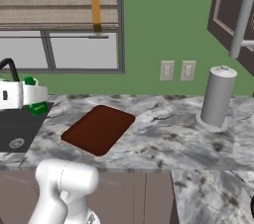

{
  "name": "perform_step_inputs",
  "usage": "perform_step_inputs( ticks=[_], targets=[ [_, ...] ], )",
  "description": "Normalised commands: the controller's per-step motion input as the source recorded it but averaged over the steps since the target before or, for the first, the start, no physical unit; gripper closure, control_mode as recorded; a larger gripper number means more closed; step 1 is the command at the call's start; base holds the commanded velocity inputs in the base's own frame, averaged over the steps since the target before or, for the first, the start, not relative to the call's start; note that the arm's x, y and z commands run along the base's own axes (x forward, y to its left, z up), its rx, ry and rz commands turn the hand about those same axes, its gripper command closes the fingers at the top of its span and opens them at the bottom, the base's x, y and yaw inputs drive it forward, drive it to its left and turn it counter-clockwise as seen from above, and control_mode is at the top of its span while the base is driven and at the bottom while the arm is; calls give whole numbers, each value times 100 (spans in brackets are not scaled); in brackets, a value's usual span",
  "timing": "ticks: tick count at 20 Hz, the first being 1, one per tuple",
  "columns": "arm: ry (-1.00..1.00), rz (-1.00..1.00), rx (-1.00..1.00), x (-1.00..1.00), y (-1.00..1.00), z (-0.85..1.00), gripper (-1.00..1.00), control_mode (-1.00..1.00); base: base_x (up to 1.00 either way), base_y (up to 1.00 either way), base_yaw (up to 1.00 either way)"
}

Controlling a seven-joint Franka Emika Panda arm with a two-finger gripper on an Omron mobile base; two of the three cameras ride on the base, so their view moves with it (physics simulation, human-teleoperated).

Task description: Take out the milk from the fridge and place it on the tray on the counter. Then take the sugar cube near the tray and place it in the tray.

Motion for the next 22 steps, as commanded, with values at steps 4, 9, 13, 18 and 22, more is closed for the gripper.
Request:
perform_step_inputs(
  ticks=[4, 9, 13, 18, 22],
  targets=[
    [0, -16, 18, 58, -1, -31, 100, -100, 0, 0, 0],
    [-3, -15, 13, 82, -2, -30, 100, -100, 0, 0, 0],
    [0, -12, 1, 86, -16, -34, 100, -100, 0, 0, 0],
    [0, -5, 0, 86, -27, -37, 100, -100, 0, 0, 0],
    [0, 0, 10, 74, -23, -16, 100, -100, 0, 0, 0]
  ],
)
